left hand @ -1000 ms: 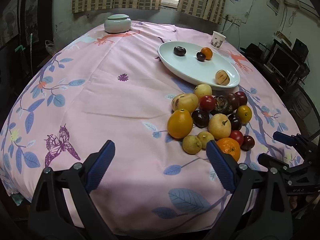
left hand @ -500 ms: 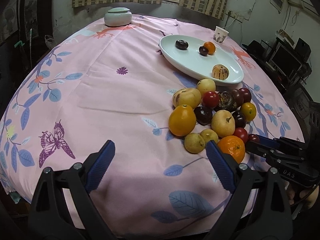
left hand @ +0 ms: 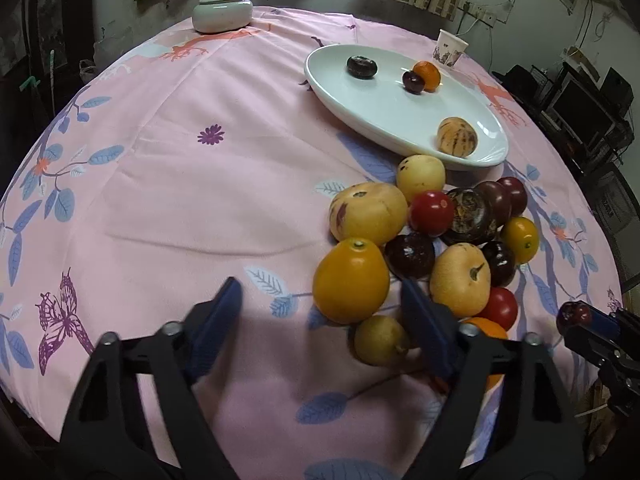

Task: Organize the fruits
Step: 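Grasp the yellow-orange fruit with the left tool while the right tool grasps a red cherry, then carry the yellow fruit and red cherry onto the plate and release both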

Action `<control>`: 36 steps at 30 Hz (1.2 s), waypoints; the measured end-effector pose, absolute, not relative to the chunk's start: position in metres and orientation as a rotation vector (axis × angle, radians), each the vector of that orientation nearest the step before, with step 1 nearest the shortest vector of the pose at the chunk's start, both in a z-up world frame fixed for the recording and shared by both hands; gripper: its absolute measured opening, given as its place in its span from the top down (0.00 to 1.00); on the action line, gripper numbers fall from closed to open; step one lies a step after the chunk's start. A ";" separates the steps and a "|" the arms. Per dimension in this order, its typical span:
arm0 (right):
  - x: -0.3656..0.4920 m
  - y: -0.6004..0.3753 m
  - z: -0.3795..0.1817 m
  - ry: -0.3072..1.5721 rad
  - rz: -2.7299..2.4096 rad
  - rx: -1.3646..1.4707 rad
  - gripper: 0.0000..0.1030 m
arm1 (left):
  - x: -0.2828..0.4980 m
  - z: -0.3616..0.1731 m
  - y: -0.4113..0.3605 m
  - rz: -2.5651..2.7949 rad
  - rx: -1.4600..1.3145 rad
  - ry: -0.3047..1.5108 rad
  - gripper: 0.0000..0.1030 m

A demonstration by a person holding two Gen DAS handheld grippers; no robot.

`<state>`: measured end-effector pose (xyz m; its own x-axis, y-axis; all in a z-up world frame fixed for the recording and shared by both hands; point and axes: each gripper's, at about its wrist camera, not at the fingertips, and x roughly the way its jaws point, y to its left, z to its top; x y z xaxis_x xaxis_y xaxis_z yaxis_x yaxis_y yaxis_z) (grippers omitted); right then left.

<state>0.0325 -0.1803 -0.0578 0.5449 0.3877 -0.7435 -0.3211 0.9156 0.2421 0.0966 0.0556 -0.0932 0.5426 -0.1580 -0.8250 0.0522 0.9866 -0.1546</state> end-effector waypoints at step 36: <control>0.078 -0.158 -0.014 0.821 0.520 0.050 0.69 | 0.104 -0.011 0.024 -0.263 -0.005 0.853 0.64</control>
<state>0.0782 -0.1584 -0.0143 0.5638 0.4606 -0.6856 -0.4231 0.8739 0.2393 0.1041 0.0240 -0.0108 0.6271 -0.2316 -0.7437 0.2274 0.9676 -0.1095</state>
